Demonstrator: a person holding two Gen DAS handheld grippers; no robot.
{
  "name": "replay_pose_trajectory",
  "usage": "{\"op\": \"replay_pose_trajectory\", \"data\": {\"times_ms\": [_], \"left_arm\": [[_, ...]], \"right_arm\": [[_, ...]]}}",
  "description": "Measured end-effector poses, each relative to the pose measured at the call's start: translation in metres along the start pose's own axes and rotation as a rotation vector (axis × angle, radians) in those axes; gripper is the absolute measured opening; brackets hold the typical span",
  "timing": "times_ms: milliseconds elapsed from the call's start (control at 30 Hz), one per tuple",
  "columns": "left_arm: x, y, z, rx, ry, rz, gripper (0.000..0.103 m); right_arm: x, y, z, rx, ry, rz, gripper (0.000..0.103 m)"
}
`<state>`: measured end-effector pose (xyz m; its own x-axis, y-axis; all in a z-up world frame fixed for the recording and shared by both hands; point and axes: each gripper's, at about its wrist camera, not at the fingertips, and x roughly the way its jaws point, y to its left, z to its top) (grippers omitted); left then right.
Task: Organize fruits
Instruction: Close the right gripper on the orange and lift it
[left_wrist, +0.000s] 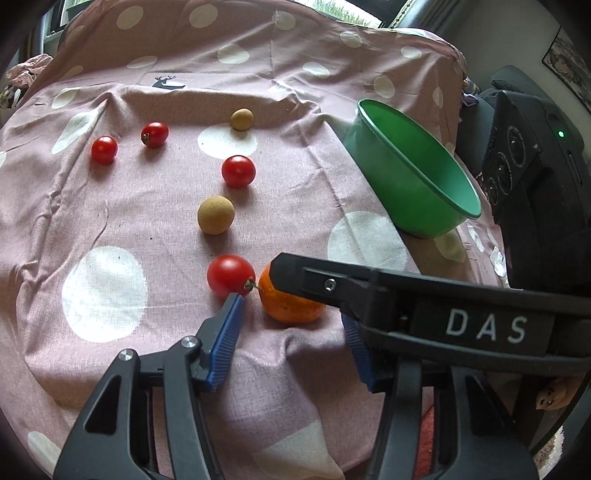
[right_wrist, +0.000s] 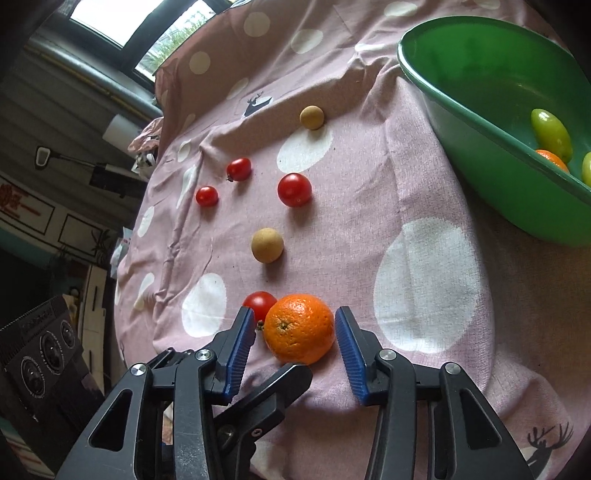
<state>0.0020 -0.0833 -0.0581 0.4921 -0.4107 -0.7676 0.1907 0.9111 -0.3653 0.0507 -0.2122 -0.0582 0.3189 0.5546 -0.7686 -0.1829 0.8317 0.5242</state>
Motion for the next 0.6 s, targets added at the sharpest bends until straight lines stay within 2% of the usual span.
{"op": "replay_pose_trajectory", "data": {"times_ms": [167,267,600], "left_arm": [[0.007,0.000,0.004,-0.016,0.003,-0.015,0.047],[0.012,0.000,0.004,-0.013,0.007,0.009,0.044],[0.003,-0.004,0.006,-0.002,-0.036,0.023,0.044]], "right_arm": [[0.004,0.002,0.000,-0.012,0.005,-0.016,0.047],[0.007,0.002,0.000,-0.023,0.010,-0.020,0.045],[-0.001,0.010,-0.002,-0.061,-0.031,-0.018,0.044]]}}
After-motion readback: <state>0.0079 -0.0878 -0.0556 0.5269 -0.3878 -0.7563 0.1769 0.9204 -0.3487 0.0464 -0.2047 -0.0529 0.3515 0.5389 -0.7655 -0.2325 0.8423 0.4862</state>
